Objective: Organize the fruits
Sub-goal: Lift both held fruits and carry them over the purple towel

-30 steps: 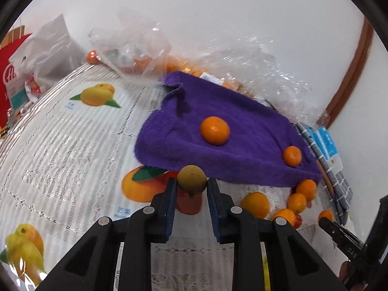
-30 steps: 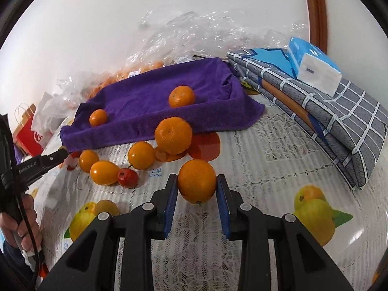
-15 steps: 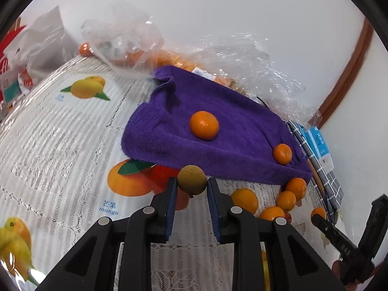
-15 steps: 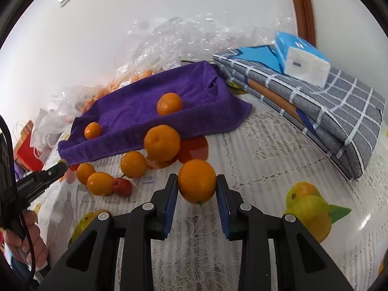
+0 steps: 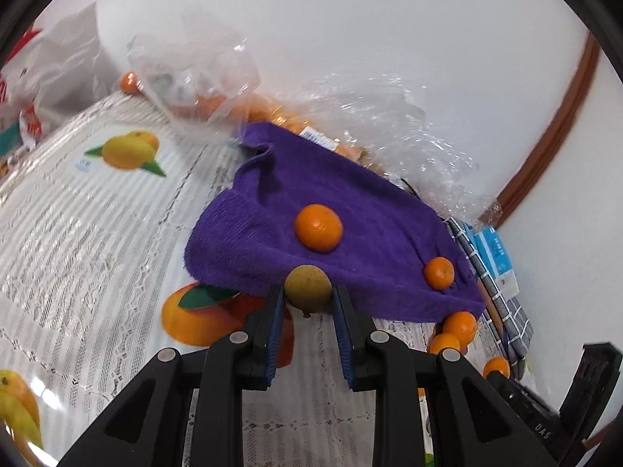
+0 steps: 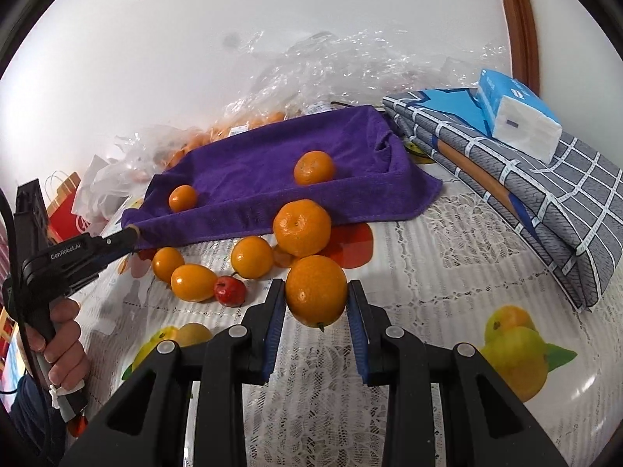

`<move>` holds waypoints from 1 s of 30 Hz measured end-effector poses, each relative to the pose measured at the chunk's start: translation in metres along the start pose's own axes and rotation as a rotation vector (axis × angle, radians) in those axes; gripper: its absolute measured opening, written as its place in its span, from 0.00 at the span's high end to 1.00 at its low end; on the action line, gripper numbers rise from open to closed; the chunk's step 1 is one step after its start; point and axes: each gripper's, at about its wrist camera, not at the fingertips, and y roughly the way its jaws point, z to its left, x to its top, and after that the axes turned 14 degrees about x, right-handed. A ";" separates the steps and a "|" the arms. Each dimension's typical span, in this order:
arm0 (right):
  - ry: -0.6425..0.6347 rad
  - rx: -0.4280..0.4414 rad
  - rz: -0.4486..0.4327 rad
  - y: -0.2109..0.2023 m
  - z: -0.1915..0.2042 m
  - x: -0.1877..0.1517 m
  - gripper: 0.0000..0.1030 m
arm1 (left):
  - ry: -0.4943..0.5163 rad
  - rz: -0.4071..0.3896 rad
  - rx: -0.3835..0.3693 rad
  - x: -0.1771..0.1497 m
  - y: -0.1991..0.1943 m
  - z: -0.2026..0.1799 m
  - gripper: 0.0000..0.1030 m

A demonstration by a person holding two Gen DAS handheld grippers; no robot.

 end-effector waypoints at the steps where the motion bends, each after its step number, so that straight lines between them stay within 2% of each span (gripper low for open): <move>1: -0.001 0.003 -0.002 0.000 0.000 0.000 0.69 | 0.020 -0.011 0.001 -0.001 -0.001 -0.004 0.77; 5: -0.002 -0.003 -0.013 -0.003 0.000 -0.001 0.69 | 0.052 -0.022 -0.008 -0.002 -0.003 -0.010 0.77; 30: 0.009 -0.017 -0.062 -0.015 -0.002 0.001 0.69 | 0.069 -0.038 -0.001 -0.006 -0.009 -0.012 0.77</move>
